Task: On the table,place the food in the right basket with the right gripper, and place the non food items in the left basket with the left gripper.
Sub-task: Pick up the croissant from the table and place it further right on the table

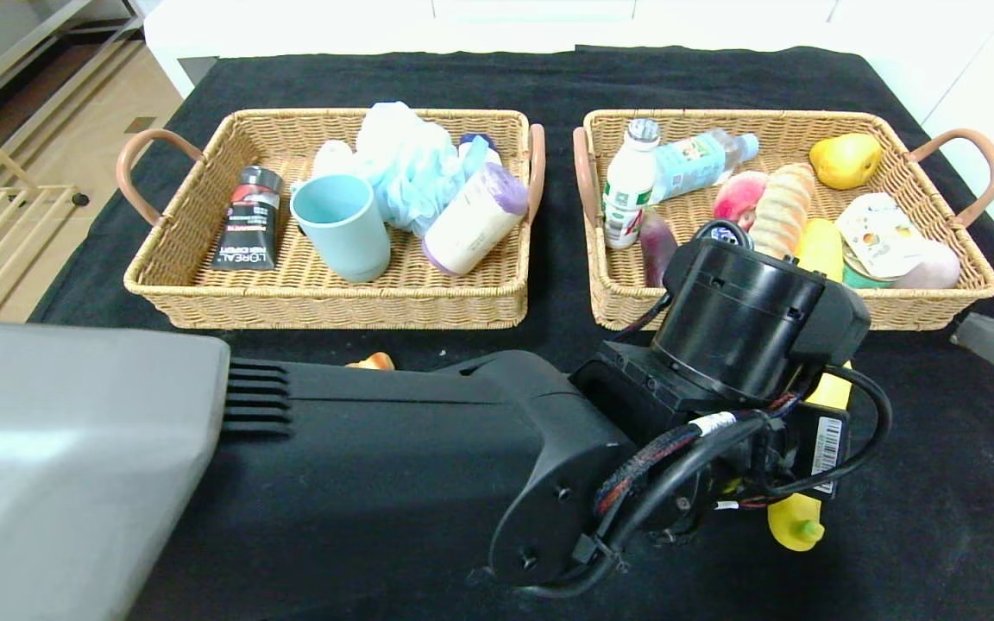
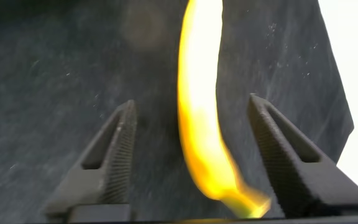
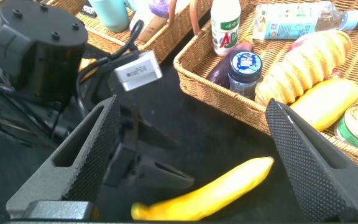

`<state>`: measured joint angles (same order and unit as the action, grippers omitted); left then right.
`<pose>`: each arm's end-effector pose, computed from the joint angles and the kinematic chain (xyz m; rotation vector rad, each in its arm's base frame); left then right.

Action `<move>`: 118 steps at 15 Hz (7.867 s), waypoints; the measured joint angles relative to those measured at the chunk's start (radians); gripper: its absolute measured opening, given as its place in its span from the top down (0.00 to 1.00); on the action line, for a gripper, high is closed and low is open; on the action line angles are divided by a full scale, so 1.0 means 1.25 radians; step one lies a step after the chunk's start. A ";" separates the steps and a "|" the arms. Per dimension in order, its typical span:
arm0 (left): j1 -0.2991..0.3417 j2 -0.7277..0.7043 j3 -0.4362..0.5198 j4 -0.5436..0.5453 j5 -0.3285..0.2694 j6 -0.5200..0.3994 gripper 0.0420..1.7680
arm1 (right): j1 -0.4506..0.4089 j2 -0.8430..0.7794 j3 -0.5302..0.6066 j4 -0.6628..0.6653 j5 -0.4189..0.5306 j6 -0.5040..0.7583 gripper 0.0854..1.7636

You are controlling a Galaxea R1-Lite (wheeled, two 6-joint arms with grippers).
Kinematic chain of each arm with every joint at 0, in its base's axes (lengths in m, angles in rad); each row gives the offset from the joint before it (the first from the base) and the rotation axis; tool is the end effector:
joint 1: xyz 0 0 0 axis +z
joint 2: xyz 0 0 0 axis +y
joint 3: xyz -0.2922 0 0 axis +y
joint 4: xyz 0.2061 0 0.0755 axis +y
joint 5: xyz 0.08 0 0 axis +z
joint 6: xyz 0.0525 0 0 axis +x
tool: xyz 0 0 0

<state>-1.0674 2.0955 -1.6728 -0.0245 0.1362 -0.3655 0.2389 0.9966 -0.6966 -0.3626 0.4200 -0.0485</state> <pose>0.2412 -0.4231 0.1860 -0.1022 0.5005 -0.8397 0.1778 0.0653 0.2646 -0.0525 -0.0794 0.6570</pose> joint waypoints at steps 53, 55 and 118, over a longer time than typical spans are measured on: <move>0.496 -0.419 0.438 0.308 0.104 0.206 0.03 | 0.038 0.031 0.026 -0.002 0.000 -0.012 0.03; 0.498 -0.412 0.440 0.292 0.104 0.206 0.03 | 0.039 0.033 0.027 -0.002 0.000 -0.013 0.03; 0.064 -0.092 0.106 0.129 -0.027 0.052 0.51 | 0.056 0.034 0.036 -0.005 -0.002 -0.025 0.03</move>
<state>-0.9877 1.9806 -1.5409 0.1370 0.1019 -0.3006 0.3094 1.0385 -0.6521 -0.3685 0.4179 -0.0794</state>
